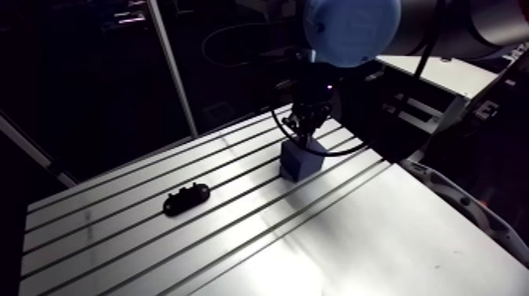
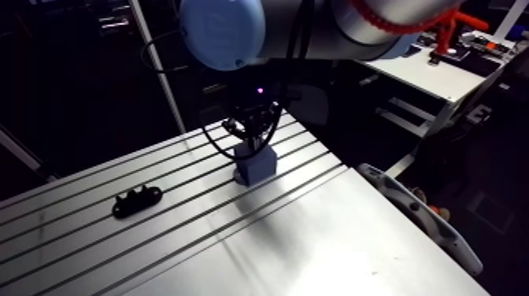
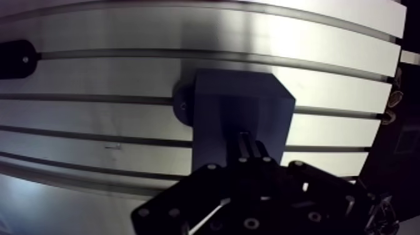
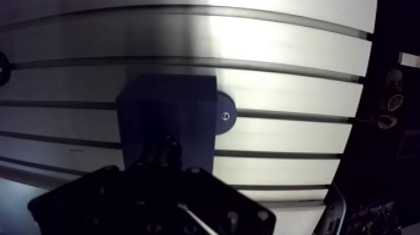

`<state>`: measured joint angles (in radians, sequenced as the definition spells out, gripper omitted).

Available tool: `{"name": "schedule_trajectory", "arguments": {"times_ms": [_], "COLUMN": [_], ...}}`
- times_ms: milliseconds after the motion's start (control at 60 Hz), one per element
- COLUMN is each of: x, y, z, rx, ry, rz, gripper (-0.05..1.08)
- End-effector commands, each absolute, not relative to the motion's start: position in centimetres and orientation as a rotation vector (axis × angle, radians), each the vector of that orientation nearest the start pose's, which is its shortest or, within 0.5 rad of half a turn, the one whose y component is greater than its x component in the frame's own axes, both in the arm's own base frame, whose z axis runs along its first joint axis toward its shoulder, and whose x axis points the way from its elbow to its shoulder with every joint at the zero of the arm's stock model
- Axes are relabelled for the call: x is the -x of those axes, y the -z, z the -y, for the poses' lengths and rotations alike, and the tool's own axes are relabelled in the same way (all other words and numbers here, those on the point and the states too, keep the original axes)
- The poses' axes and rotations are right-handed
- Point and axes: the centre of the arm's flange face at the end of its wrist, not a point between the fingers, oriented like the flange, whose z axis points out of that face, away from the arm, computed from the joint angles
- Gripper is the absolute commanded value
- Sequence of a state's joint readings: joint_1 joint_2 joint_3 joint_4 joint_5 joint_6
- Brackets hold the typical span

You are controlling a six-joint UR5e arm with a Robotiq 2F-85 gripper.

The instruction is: Pick up the M10 bolt and insert it into the hex recess until seated.

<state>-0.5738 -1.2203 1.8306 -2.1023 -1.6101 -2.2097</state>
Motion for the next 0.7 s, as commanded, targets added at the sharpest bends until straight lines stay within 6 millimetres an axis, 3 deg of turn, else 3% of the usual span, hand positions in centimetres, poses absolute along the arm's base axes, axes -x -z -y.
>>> {"name": "schedule_trajectory", "arguments": {"times_ms": [17, 700], "x": [53.91, 54.16], "y": [-22.9, -23.32], "z": [-19.45, -19.55], "rx": [0.102, 0.102], "ry": [0.019, 0.016], "rz": [-3.051, -3.064], "gripper": [1.08, 1.08]}}
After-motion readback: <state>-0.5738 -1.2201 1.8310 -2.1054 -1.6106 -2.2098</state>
